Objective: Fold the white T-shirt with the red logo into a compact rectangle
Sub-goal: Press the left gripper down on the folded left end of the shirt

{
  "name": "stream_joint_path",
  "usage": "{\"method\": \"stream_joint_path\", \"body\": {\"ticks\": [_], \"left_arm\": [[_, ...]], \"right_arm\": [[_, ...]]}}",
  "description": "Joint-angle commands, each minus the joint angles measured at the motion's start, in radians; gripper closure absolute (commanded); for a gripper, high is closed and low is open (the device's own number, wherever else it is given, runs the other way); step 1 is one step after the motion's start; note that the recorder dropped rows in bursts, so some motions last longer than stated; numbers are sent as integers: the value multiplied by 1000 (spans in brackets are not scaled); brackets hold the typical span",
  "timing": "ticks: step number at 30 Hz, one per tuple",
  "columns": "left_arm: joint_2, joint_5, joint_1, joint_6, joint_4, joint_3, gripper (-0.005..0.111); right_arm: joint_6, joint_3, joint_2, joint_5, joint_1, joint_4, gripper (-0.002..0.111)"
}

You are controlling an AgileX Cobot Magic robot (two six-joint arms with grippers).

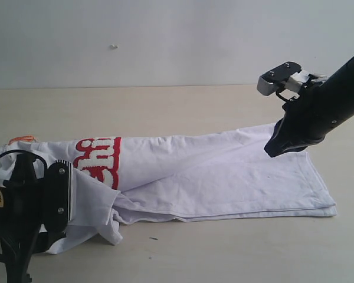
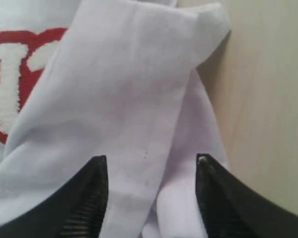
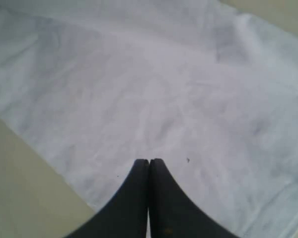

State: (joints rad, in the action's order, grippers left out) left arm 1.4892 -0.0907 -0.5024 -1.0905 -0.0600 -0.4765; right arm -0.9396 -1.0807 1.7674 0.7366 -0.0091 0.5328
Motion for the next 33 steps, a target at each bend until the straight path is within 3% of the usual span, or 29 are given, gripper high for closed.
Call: {"method": "stream_joint_path", "body": {"ticks": [1,13,18,22,23,33], "left_arm": [[27,19,-7,-33,3,3,53],[91,126,-9,-46,3,3,54],[141,126,-9,-56,3,3,71],[119,128,-9,-56,3,1,103],[109,129,-9,-60,6,1,106],[-32,134,-9,-128,5,1,107]], "right_arm": [[-10,-5,-10,-5,-2,13,108],[-10,-5,-10,-9,-2,14,108],[-10,-5,-10,-9,-2,14,108],[-10,-5,-10,-14,-2,14,108],[-10,-5,-10,-16,-2,14,108],[-10,-5,-10,-20,-2,14,108]]}}
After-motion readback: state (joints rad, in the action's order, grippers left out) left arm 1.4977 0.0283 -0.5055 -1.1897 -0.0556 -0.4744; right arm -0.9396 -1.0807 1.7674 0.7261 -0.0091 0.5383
